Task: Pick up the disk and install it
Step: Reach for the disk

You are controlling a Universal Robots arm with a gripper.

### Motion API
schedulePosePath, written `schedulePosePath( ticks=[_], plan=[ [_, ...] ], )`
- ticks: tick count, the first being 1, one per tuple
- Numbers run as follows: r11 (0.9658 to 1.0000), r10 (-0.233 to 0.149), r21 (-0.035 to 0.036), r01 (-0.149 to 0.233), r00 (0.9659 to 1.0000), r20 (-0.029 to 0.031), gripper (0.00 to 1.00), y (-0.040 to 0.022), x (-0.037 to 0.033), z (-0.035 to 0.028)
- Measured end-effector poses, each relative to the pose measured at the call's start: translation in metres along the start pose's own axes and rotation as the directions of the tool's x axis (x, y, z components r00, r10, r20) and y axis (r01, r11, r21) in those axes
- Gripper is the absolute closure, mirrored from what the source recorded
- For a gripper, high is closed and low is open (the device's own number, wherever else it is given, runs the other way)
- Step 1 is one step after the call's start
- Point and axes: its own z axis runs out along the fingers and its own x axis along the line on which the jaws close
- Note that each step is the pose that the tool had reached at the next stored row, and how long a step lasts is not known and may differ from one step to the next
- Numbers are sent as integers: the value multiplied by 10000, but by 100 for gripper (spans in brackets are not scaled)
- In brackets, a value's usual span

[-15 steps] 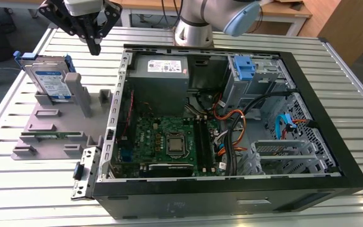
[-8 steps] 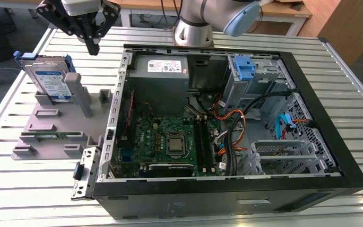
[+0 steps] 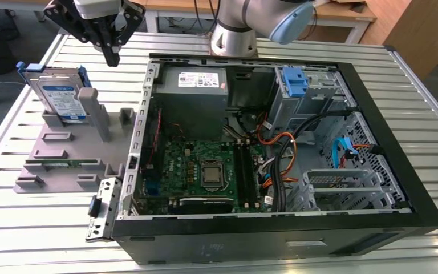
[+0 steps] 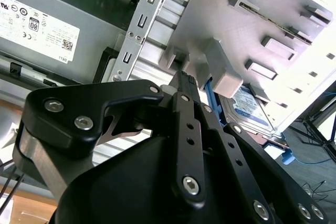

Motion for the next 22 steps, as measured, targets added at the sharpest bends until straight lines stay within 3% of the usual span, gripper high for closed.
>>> schedulePosePath(
  ticks=[14, 22],
  plan=[
    [10000, 0, 0, 0, 10000, 1, 89, -11, 138, -3],
    [10000, -1, 0, 1, 10000, 0, 89, -11, 142, -4]
  ],
)
